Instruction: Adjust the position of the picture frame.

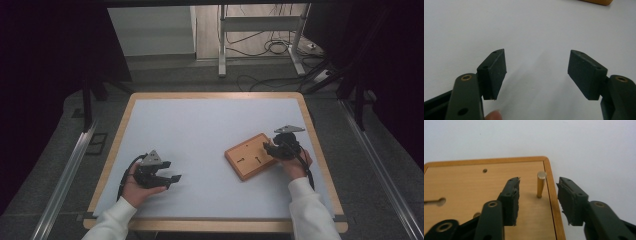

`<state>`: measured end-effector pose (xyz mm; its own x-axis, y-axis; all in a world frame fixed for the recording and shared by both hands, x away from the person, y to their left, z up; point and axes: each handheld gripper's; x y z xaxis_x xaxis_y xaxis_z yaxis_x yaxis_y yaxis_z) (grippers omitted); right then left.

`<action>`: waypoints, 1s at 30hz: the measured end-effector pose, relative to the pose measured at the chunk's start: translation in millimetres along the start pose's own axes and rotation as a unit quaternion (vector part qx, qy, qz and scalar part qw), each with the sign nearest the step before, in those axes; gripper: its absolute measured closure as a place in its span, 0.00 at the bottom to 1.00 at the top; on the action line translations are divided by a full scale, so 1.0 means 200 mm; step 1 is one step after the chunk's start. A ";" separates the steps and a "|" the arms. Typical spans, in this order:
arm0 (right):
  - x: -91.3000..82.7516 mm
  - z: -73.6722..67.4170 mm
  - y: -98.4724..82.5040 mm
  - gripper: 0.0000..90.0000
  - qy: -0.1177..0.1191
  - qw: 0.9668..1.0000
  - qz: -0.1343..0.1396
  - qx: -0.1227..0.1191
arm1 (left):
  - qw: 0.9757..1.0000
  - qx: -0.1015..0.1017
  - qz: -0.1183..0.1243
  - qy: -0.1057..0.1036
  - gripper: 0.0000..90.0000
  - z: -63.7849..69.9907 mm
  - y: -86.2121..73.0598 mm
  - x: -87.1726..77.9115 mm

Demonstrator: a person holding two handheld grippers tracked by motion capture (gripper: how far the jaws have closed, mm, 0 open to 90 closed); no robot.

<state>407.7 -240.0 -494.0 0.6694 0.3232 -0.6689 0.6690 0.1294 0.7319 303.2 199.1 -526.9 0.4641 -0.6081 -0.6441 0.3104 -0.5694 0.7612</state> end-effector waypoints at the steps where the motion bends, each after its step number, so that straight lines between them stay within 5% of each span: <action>1: 0.01 0.00 0.00 0.66 0.000 1.000 0.000 0.001 | 1.000 0.000 0.000 0.000 0.34 0.00 0.00 0.00; 11: 0.05 0.02 0.00 0.92 0.004 1.000 0.000 0.010 | 1.000 0.002 -0.001 -0.001 0.34 0.00 0.00 0.00; 21: 0.05 0.02 -0.01 0.94 0.009 1.000 0.002 -0.009 | 1.000 0.005 -0.002 -0.004 0.34 0.00 0.00 0.01; 30: 0.04 -0.01 0.00 0.94 0.041 0.999 0.013 -0.006 | 1.000 0.003 -0.001 -0.003 0.34 0.00 0.00 0.00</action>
<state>412.7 -235.5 -500.1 0.6573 0.4023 -0.6372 0.6473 0.1315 0.7508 303.4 198.5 -527.1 0.4583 -0.6107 -0.6458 0.3065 -0.5735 0.7598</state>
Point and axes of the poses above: each handheld gripper's, and its own axes: x roughly forward along the jaws, y roughly out of its top, z roughly to its right, and after that the axes turned 14 degrees about x, right-handed
